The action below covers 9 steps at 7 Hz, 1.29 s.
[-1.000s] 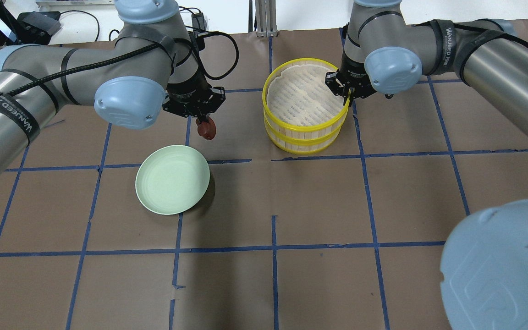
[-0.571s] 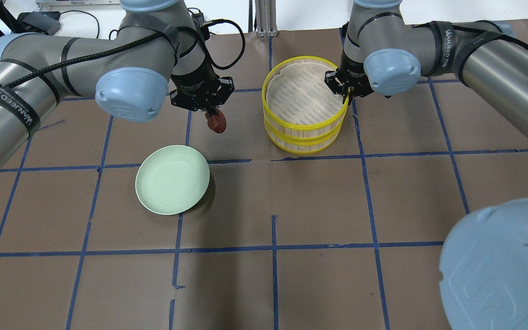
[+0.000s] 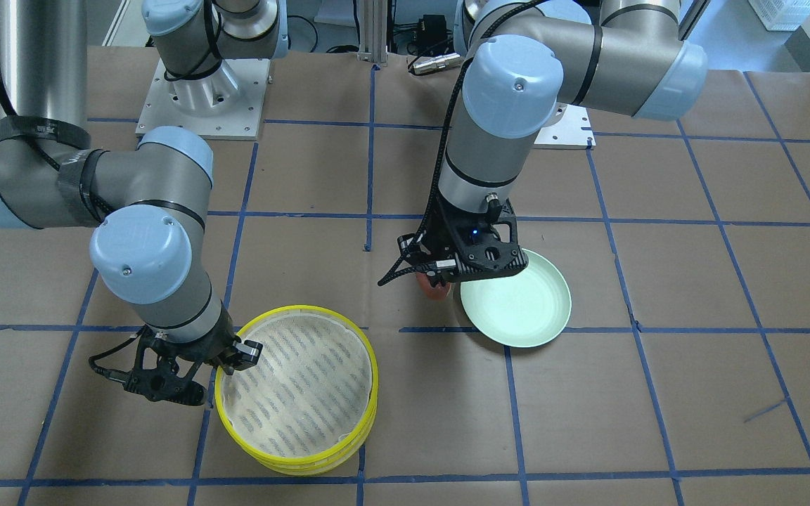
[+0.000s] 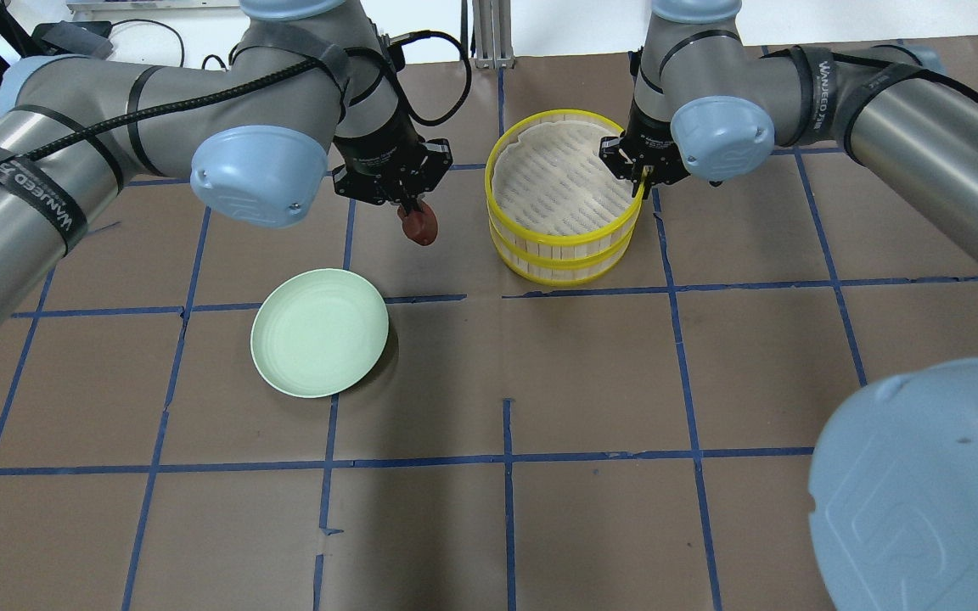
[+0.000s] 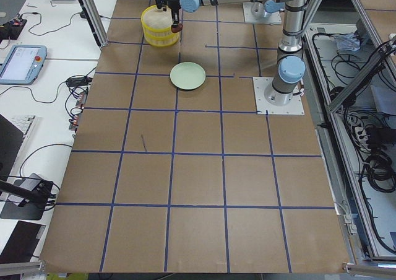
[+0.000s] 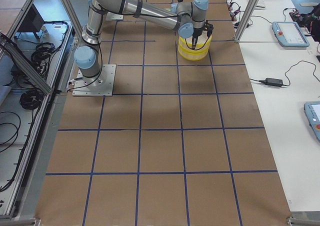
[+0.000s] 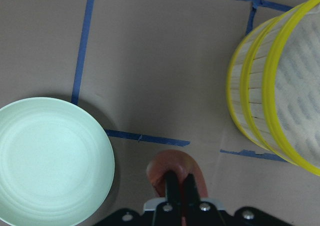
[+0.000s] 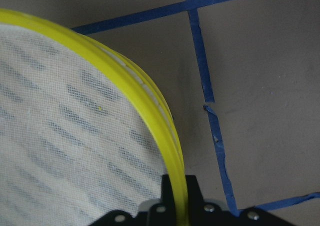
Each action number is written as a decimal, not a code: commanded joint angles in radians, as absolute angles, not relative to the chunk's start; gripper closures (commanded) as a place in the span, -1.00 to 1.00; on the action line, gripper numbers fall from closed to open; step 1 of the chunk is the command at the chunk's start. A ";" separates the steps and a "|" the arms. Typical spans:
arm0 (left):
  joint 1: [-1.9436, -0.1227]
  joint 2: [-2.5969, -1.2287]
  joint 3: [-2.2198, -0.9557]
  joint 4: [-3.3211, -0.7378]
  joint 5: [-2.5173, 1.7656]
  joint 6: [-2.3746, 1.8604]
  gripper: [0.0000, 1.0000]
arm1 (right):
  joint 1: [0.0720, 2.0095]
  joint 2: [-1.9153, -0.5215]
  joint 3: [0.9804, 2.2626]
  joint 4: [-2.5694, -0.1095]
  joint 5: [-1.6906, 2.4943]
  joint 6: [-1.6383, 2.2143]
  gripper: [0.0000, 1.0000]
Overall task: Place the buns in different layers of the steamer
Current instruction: 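Lift the brown bun and carry it over the top steamer tier, then drop the brown bun into the top tier with the left gripper while the right releases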
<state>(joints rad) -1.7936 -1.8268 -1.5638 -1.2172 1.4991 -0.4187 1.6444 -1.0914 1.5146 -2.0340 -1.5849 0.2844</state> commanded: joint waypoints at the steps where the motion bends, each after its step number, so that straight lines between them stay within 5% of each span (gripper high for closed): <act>1: -1.813 -1.822 -1.549 -1.226 1.505 -0.428 0.93 | 1.644 -1.091 1.516 -2.034 -1.598 0.276 -0.65; 2: -1.822 -1.822 -1.545 -1.226 1.503 -0.429 0.92 | 1.643 -1.092 1.514 -2.033 -1.600 0.273 -0.99; 4: -1.877 -1.833 -1.519 -1.217 1.500 -0.465 0.92 | 1.571 -1.176 1.493 -1.957 -1.589 0.229 -1.00; 7: -1.956 -1.873 -1.514 -1.051 1.438 -0.615 0.90 | 1.522 -1.509 1.483 -1.535 -1.586 0.154 -1.00; 9: -1.956 -1.952 -1.509 -0.941 1.401 -0.617 0.89 | 1.583 -1.520 1.419 -1.448 -1.530 0.156 -1.00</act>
<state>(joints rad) -1.9537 -1.9036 -1.5123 -1.0104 1.4234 -0.6098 1.5491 -1.5017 1.4516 -1.5006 -1.5739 0.1572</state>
